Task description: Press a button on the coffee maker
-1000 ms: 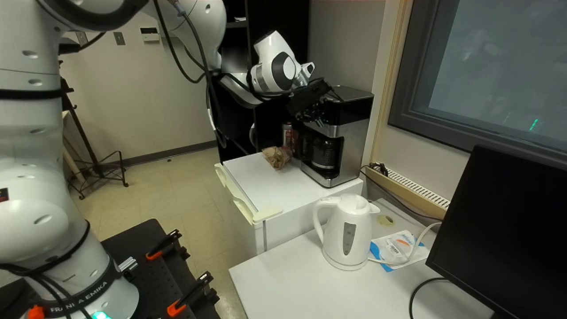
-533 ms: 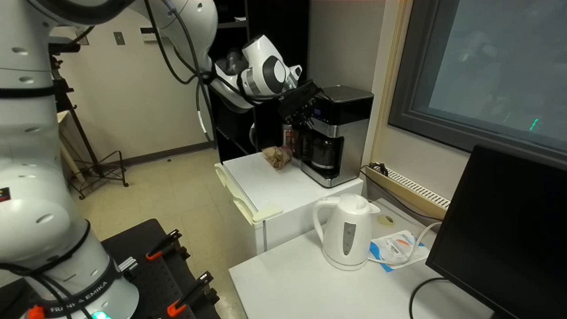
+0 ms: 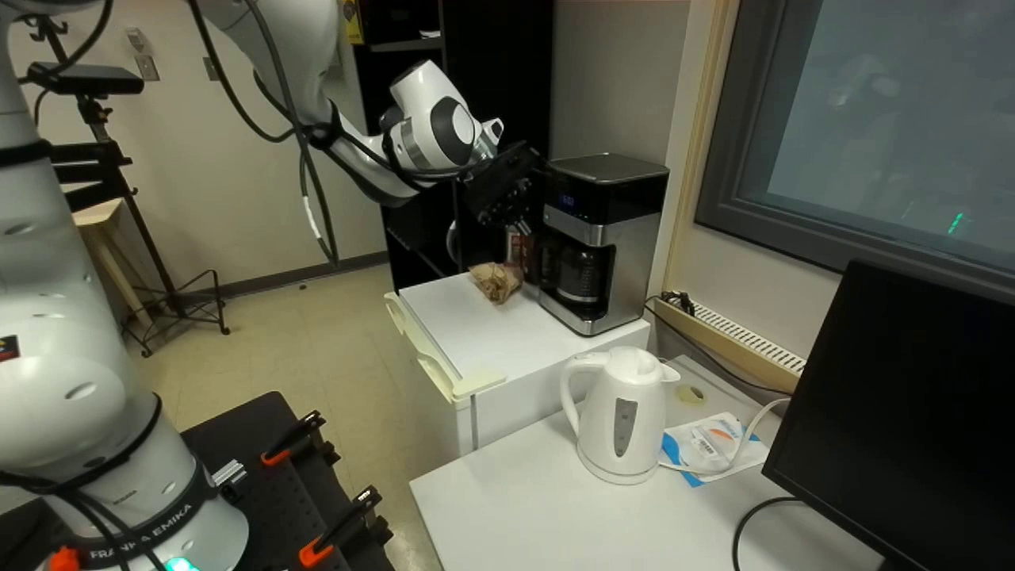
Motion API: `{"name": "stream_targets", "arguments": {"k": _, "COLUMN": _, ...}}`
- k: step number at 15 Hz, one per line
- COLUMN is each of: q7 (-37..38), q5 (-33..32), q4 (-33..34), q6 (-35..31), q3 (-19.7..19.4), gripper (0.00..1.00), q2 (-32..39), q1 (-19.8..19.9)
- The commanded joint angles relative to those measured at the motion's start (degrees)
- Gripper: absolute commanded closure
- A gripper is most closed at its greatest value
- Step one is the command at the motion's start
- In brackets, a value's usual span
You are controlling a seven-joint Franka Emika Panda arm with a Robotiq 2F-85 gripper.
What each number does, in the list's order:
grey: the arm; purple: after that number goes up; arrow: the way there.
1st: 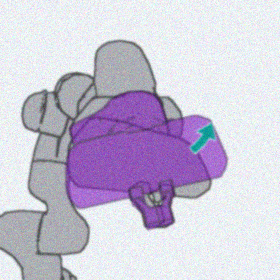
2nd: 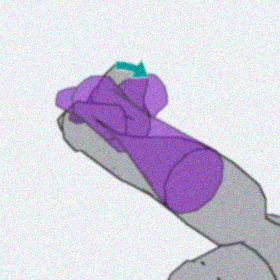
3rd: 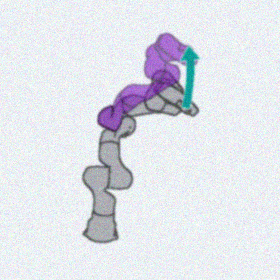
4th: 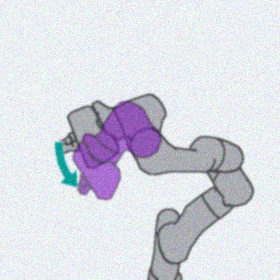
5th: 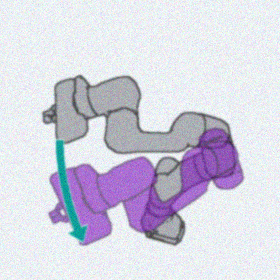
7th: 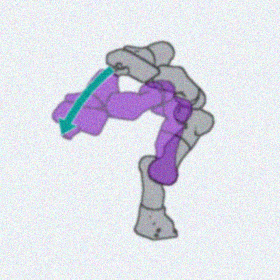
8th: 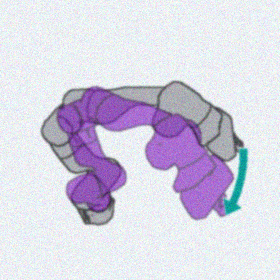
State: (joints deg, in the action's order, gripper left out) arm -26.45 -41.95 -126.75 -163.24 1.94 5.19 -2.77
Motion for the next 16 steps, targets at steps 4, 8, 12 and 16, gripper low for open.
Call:
{"name": "stream_targets", "arguments": {"k": 4, "q7": 0.3, "q5": -5.5, "q4": -10.4, "q6": -0.6, "q3": 0.3, "gripper": 1.0, "q2": -10.1, "q1": -0.6}}
{"name": "stream_targets", "arguments": {"k": 8, "q7": -0.9, "q5": -5.3, "q4": -14.3, "q6": -0.6, "q3": 0.7, "gripper": 1.0, "q2": -13.7, "q1": -0.8}}
{"name": "stream_targets", "arguments": {"k": 12, "q7": -3.4, "q5": 7.1, "q4": -18.2, "q6": 2.5, "q3": 0.1, "gripper": 1.0, "q2": -16.4, "q1": -3.7}}
{"name": "stream_targets", "arguments": {"k": 16, "q7": -1.6, "q5": 23.8, "q4": -17.6, "q6": 14.8, "q3": 1.3, "gripper": 1.0, "q2": -18.9, "q1": -6.5}}
